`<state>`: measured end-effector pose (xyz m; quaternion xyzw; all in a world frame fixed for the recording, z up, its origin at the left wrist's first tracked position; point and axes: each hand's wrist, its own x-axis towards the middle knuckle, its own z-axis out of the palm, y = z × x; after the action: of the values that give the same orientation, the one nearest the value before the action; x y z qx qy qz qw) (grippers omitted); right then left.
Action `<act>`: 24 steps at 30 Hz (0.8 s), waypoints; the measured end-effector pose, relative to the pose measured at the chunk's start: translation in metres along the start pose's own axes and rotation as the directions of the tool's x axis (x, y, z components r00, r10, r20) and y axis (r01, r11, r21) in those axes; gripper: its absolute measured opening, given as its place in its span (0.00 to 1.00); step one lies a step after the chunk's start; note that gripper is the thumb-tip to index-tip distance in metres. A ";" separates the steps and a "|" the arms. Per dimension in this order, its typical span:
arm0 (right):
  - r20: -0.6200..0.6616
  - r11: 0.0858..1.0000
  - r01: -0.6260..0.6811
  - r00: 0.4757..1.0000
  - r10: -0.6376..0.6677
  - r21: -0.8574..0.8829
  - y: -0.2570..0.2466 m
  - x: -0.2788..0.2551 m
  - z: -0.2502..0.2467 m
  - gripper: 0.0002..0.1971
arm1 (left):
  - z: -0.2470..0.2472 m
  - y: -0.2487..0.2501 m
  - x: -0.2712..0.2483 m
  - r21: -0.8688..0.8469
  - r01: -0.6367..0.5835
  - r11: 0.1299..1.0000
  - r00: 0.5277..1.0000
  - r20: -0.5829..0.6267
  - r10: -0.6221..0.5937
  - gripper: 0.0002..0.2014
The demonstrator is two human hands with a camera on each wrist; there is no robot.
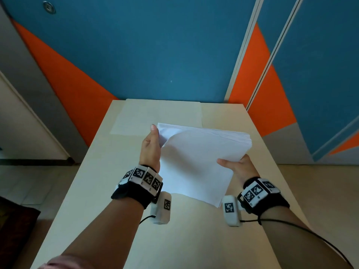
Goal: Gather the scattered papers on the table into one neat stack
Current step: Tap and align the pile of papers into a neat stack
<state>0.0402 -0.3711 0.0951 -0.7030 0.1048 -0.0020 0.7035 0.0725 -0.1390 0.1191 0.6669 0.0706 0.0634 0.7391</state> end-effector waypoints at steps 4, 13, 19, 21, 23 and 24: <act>-0.023 1.000 -0.019 1.000 0.019 -0.001 -0.002 -0.001 0.000 0.11 | -0.007 -0.001 0.005 -0.166 0.138 0.976 0.972 0.211 -0.102 0.28; -0.040 0.999 0.033 0.999 -0.033 0.000 -0.015 -0.003 0.007 0.13 | -0.015 0.007 0.007 -0.150 -0.085 0.985 0.968 0.222 0.117 0.07; -0.048 0.995 0.095 0.994 -0.095 0.009 -0.024 0.001 0.010 0.18 | -0.017 0.011 0.014 -0.096 -0.117 0.988 0.943 0.302 0.141 0.08; -0.090 0.997 0.082 0.993 -0.082 0.005 -0.022 0.001 0.010 0.18 | -0.016 0.001 0.015 -0.059 -0.079 0.995 0.945 0.314 0.094 0.11; -0.131 0.990 0.132 0.983 -0.125 0.046 -0.026 0.000 0.009 0.19 | -0.014 -0.002 0.017 -0.075 -0.061 0.995 0.946 0.313 0.082 0.08; -0.148 0.981 0.174 0.976 -0.160 0.086 -0.030 0.000 0.009 0.19 | -0.013 -0.002 0.017 -0.099 -0.054 0.994 0.947 0.311 0.082 0.07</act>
<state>0.0458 -0.3622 0.1242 -0.6719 0.0941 -0.1157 0.7254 0.0870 -0.1234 0.1158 0.6370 -0.0742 -0.0153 0.7671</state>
